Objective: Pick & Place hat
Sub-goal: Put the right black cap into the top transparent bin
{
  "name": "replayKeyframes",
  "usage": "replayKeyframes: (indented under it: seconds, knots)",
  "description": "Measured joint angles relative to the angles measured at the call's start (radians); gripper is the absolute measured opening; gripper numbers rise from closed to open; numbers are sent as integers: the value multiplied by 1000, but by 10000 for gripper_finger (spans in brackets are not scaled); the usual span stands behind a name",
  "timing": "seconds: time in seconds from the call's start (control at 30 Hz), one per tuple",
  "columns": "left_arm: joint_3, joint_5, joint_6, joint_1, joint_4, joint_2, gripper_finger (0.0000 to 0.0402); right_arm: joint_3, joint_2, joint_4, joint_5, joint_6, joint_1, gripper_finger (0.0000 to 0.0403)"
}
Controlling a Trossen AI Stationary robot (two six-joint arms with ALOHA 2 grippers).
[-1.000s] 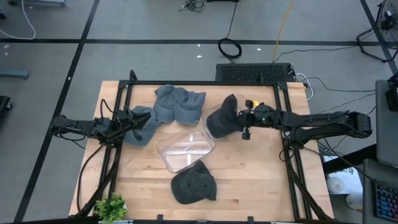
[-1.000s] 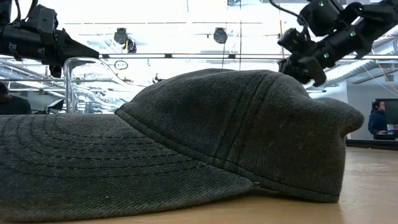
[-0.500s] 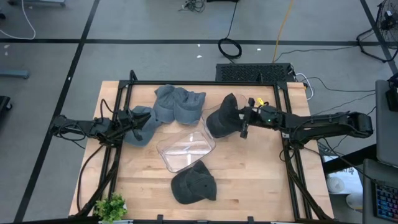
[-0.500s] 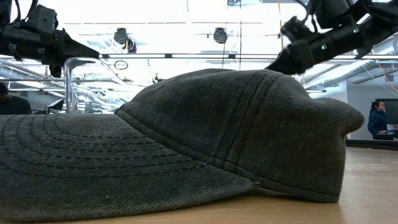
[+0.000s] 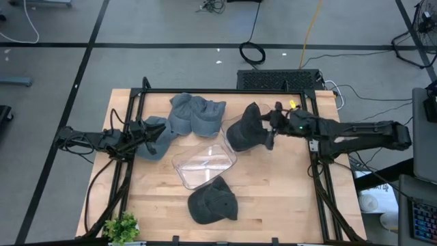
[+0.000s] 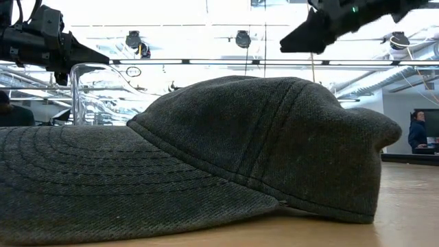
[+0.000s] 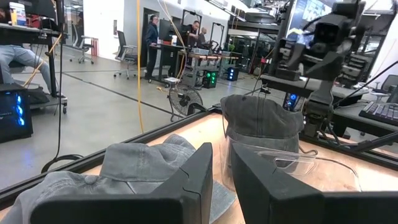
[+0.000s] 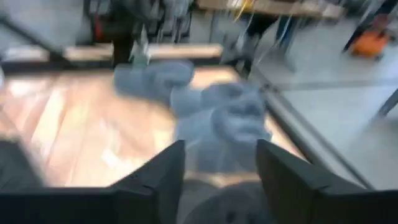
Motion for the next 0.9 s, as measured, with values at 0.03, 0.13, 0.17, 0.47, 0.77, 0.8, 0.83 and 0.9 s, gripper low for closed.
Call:
replayKeyframes:
  seconds: [0.03,0.13,0.17,0.47,0.77,0.8,0.83,0.9]
  knots:
    - [0,0,0,0,1,0,67,51,28,-73,0,0,10,140]
    - [0,0,0,0,1,0,67,196,131,-291,1,-18,33,46]
    - [0,0,0,0,1,0,67,233,171,-352,1,-35,35,23]
    - [0,0,0,0,1,0,67,310,475,-458,-3,-89,-44,1]
    - [0,0,0,0,1,0,67,305,620,-480,-96,-75,-127,0]
    - [0,0,0,0,1,0,67,304,629,-479,-96,-69,-127,0]
    - [0,0,0,0,0,0,67,300,635,-478,-95,-64,-126,0]
    - [0,0,0,0,1,0,67,289,645,-476,-96,-54,-132,0]
